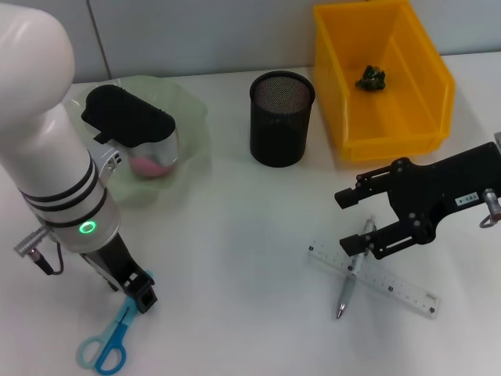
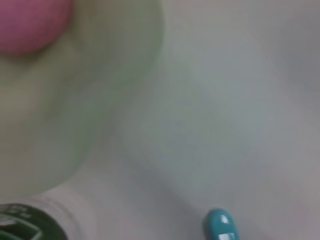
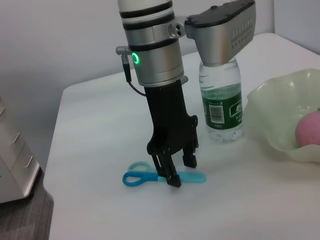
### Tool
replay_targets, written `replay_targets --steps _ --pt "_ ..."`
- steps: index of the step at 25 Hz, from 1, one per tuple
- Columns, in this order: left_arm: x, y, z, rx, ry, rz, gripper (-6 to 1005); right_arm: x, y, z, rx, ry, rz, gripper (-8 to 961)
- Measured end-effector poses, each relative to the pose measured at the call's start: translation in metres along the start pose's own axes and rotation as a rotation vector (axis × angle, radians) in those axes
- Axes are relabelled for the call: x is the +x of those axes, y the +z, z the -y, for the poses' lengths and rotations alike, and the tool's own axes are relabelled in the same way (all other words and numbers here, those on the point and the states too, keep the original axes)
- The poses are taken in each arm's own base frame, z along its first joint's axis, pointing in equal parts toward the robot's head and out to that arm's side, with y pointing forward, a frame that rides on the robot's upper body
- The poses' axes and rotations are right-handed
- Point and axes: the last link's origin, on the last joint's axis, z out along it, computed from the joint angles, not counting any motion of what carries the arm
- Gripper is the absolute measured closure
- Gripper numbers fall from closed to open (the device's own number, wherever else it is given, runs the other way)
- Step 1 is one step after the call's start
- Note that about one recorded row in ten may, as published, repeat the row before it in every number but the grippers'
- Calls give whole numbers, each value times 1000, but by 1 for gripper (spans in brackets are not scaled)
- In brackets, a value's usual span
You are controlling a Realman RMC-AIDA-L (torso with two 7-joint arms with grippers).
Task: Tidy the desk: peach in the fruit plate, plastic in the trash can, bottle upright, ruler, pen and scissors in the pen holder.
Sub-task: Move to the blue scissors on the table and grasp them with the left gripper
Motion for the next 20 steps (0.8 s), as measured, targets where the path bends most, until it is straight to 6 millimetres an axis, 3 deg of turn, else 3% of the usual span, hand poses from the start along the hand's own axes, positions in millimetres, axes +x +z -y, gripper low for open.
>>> replay_targets --steps 20 --pt "3 -3 -4 6 23 -3 504 -1 0 0 3 -4 -1 195"
